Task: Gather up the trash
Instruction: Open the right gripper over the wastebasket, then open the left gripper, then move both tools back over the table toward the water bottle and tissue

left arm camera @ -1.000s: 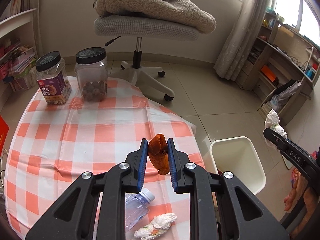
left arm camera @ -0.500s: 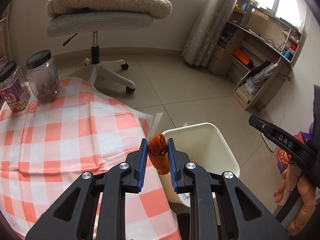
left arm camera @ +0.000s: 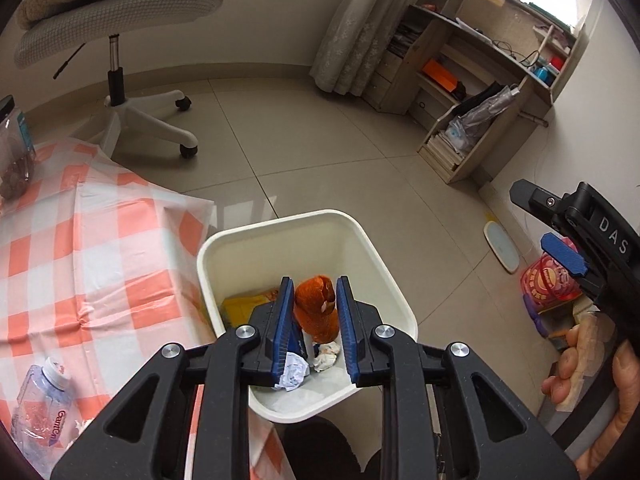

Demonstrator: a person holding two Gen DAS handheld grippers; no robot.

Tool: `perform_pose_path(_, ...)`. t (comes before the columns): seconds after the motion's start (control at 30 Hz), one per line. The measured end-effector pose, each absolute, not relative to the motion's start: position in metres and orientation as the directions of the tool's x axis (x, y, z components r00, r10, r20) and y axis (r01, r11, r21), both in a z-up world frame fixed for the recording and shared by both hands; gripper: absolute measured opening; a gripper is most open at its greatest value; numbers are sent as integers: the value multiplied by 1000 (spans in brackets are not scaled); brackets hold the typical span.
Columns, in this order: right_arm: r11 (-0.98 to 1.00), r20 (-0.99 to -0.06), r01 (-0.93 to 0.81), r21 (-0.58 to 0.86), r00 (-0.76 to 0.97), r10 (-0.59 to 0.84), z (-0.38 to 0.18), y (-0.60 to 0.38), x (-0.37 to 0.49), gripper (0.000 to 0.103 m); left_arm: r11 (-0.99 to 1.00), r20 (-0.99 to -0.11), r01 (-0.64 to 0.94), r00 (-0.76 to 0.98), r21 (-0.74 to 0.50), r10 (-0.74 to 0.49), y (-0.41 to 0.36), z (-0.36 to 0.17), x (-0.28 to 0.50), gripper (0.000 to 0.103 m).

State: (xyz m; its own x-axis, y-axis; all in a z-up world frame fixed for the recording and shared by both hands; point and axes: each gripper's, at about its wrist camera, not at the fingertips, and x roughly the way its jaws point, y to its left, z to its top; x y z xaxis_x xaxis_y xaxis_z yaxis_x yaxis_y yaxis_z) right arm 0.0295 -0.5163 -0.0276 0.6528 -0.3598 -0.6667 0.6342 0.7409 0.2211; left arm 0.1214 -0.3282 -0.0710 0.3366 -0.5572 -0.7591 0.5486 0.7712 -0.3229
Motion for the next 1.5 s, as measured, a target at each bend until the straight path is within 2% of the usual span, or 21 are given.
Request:
perform_pose_path(0.03, 735, -666, 640, 224, 651, -364, -28, -520, 27, 92, 767, -762, 549, 323, -332, -562, -332, -73, 121, 39)
perform_pose_path(0.07, 729, -665, 646, 225, 649, -369, -28, -522, 24, 92, 765, -763, 549, 317, -336, -563, -335, -74, 120, 42)
perform_pose_path(0.4, 745, -657, 643, 180, 642, -396, -28, -509, 23, 96, 790, -774, 569, 386, -228, -502, -316, -70, 108, 60)
perform_pose_path(0.57, 795, -659, 596, 111, 643, -390, -30, -479, 34, 96, 822, -768, 554, 467, -133, -438, -284, -64, 106, 62)
perform_pose_path(0.7, 836, -653, 546, 50, 651, -386, -32, -448, 42, 96, 852, -765, 517, 513, -85, -388, -255, -67, 109, 69)
perform_pose_path(1.0, 913, -698, 407, -42, 641, -318, -50, -384, 70, 96, 896, -822, 445, 511, 1, -253, -191, -79, 125, 73)
perform_pose_path(1.2, 940, -734, 338, -46, 627, -261, -59, -353, 85, 96, 899, -901, 434, 410, 56, -142, -148, -105, 141, 74)
perform_pose_path(1.5, 971, -791, 233, -61, 582, -190, -75, -319, 99, 96, 885, -978, 465, 199, 35, -66, -99, -151, 159, 74)
